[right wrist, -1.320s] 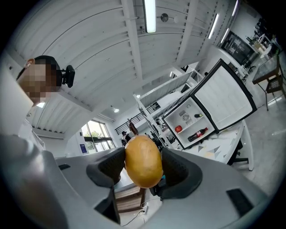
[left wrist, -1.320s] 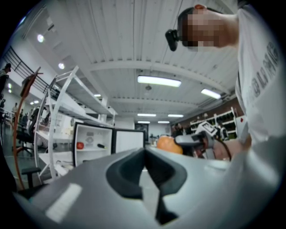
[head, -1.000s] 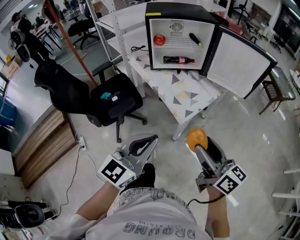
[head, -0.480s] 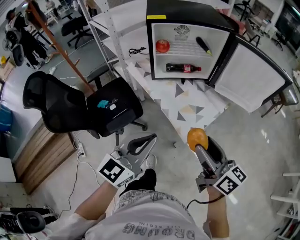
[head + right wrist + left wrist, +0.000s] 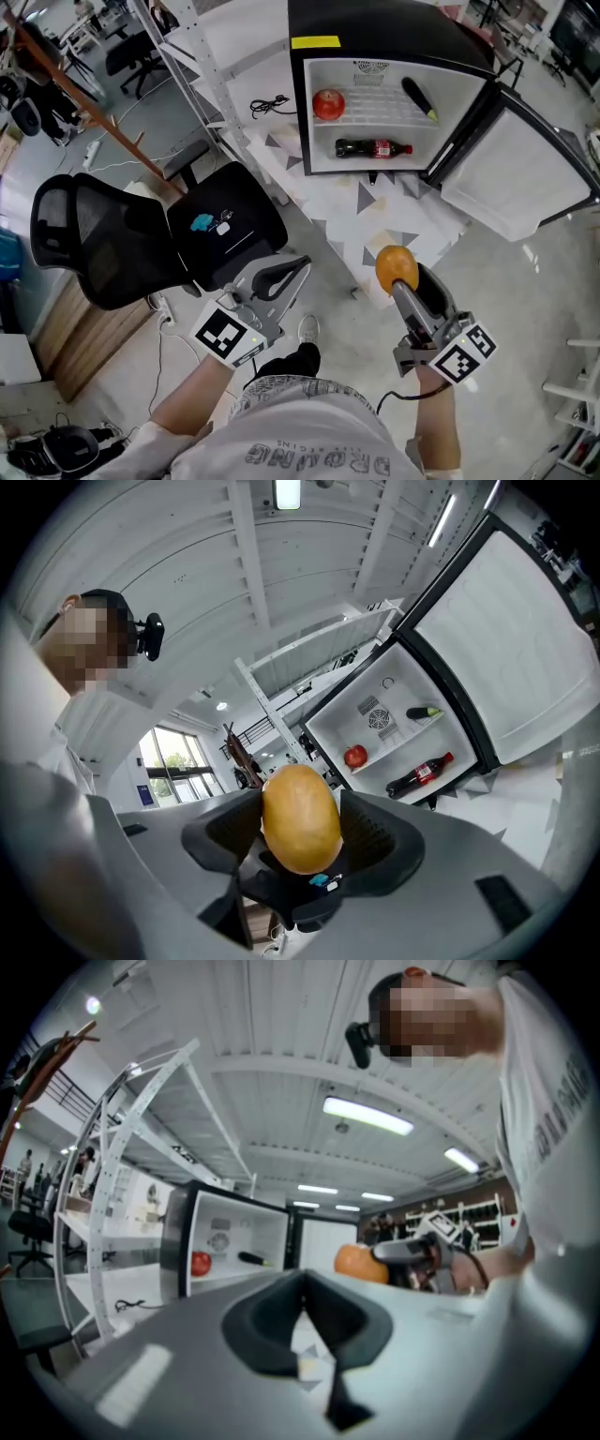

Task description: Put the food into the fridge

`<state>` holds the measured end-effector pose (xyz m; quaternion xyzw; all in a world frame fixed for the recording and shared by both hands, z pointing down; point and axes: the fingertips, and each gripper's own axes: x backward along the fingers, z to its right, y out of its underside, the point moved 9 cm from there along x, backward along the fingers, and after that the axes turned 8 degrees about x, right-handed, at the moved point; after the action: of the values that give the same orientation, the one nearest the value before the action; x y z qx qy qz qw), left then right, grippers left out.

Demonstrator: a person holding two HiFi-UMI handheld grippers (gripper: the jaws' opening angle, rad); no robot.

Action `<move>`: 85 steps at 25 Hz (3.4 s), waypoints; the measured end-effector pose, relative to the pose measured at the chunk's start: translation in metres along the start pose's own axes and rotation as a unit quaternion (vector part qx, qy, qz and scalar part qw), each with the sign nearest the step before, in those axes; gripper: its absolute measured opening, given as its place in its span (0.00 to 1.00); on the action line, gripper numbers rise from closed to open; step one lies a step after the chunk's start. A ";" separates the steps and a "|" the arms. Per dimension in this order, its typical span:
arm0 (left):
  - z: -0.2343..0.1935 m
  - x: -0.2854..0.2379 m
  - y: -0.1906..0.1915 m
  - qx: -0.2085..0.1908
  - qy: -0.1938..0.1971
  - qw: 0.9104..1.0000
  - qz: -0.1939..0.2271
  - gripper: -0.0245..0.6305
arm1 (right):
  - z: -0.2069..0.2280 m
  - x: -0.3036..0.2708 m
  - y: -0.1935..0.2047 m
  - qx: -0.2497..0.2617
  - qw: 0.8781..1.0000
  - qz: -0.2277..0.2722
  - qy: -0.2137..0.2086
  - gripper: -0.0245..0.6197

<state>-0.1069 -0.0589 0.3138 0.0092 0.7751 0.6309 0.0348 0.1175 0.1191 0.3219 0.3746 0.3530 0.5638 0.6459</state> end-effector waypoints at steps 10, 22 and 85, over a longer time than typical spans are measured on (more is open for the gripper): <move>-0.059 -0.027 -0.010 0.005 0.016 1.000 -0.003 0.05 | 0.021 -0.053 -0.015 0.004 1.000 0.003 0.019 0.44; -0.089 -0.041 -0.012 0.011 0.023 1.000 0.000 0.05 | 0.035 -0.077 -0.028 0.018 0.999 0.007 0.041 0.44; -0.096 -0.169 0.034 0.072 -0.168 0.982 0.036 0.05 | 0.266 -0.293 -0.137 0.302 0.948 -0.097 -0.004 0.44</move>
<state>0.0545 -0.1557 0.3733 0.1455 0.8010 0.5634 0.1407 0.3809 -0.2059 0.3358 0.5185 0.5386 0.3634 0.5559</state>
